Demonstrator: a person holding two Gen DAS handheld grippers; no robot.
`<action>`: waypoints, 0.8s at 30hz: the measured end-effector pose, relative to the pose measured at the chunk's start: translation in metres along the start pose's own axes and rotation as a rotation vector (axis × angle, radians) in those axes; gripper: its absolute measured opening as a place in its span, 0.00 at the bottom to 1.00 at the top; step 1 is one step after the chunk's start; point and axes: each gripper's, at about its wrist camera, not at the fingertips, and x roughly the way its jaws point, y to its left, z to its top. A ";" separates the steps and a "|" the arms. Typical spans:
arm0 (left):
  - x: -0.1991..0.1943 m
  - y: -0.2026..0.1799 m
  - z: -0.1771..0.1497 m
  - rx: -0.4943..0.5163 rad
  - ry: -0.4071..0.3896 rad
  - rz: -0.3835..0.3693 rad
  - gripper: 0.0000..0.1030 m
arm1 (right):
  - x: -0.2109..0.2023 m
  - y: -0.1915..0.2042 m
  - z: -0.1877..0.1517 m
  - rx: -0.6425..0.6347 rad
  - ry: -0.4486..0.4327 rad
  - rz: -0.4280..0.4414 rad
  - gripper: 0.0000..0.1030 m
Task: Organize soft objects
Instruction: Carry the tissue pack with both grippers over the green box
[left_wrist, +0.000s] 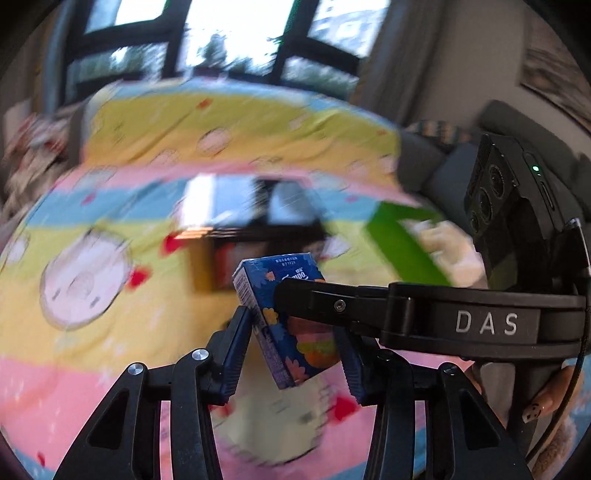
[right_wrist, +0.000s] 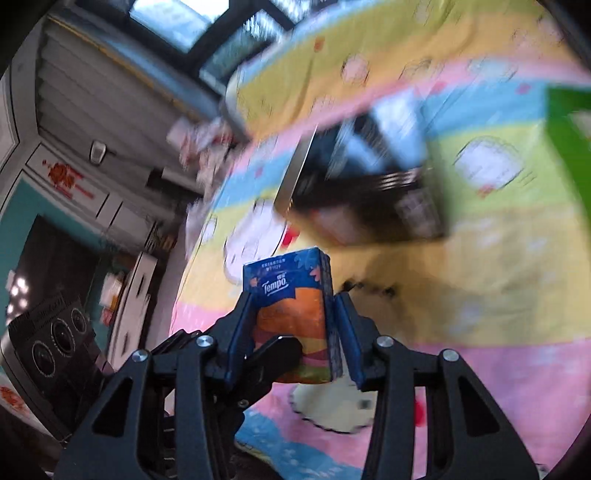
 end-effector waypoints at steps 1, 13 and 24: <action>0.002 -0.010 0.005 0.019 -0.011 -0.021 0.45 | -0.014 -0.004 0.002 0.000 -0.038 -0.016 0.43; 0.064 -0.144 0.042 0.204 -0.053 -0.317 0.45 | -0.143 -0.089 0.010 0.123 -0.391 -0.257 0.43; 0.128 -0.207 0.032 0.253 0.076 -0.431 0.45 | -0.168 -0.167 0.006 0.336 -0.442 -0.346 0.43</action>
